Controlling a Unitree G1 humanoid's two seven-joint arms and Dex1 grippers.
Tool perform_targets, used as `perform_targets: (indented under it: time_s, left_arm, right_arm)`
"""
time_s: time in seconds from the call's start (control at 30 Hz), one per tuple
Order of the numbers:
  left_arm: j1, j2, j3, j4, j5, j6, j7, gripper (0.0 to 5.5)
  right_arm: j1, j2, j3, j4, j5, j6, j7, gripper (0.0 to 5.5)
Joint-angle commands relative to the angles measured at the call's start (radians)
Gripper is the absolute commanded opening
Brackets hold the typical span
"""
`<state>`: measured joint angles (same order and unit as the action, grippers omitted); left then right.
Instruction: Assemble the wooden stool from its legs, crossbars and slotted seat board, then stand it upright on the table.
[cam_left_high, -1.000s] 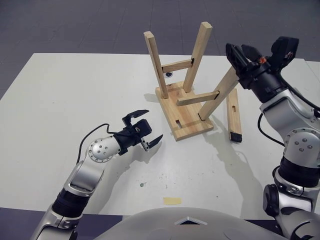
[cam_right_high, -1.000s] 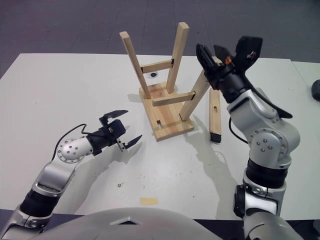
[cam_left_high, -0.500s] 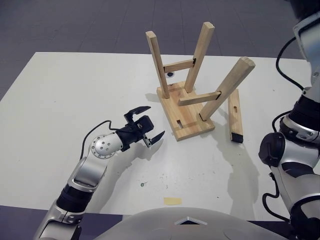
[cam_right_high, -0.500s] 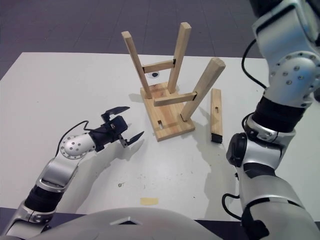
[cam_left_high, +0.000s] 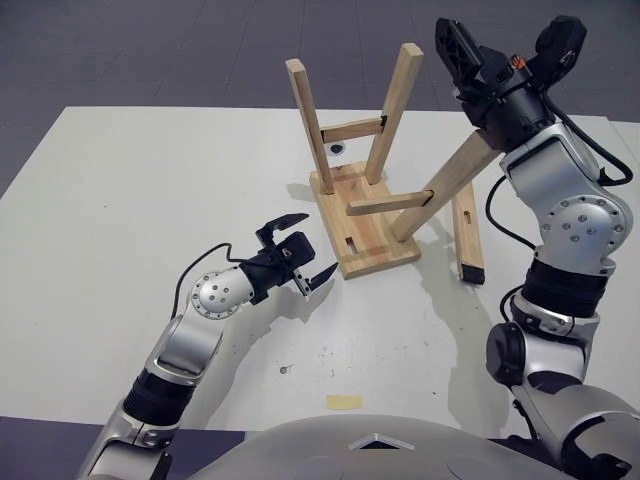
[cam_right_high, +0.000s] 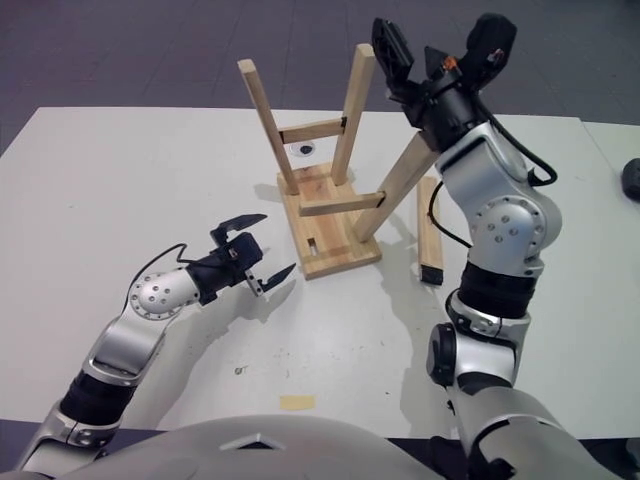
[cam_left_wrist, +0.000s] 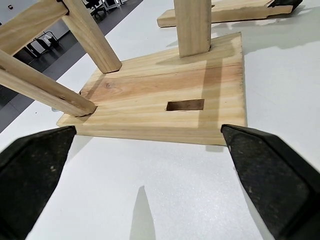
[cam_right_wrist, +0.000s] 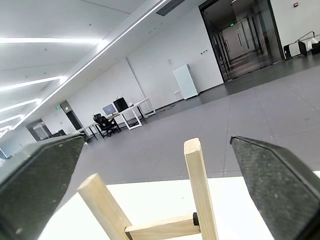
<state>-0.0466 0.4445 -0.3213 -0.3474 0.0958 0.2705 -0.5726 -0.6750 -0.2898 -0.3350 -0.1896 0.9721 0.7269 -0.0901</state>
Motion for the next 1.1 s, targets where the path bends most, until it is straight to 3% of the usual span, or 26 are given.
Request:
perform_targets:
  time_s: [0.03, 0.17, 0.27, 0.47, 0.73, 1.1]
  left_arm:
    - [-0.002, 0.010, -0.004, 0.003, 0.016, -0.004, -0.003, 5.40]
    - [0.007, 0.014, 0.005, 0.003, 0.014, -0.011, 0.002, 5.40]
    - [0.015, 0.007, 0.047, 0.003, 0.011, -0.021, 0.040, 5.40]
    - [0.009, -0.006, 0.064, 0.019, 0.027, -0.026, 0.088, 5.40]
    - [0.011, -0.001, 0.049, 0.013, 0.033, -0.021, 0.077, 5.40]
    - [0.032, -0.020, 0.038, 0.015, 0.053, -0.015, 0.102, 5.40]
  right_arm:
    - [-0.212, -0.073, -0.163, 0.045, 0.062, -0.088, -0.066, 5.38]
    - [-0.186, -0.211, -0.270, 0.117, -0.030, -0.147, -0.077, 5.38]
    - [0.107, -0.288, -0.187, 0.091, -0.189, -0.091, -0.006, 5.38]
    - [0.536, -0.209, -0.050, -0.065, -0.288, 0.004, 0.019, 5.38]
    - [0.705, -0.183, 0.090, -0.112, -0.323, 0.132, 0.125, 5.38]
    - [0.719, -0.261, 0.175, -0.104, -0.464, 0.183, 0.227, 3.62]
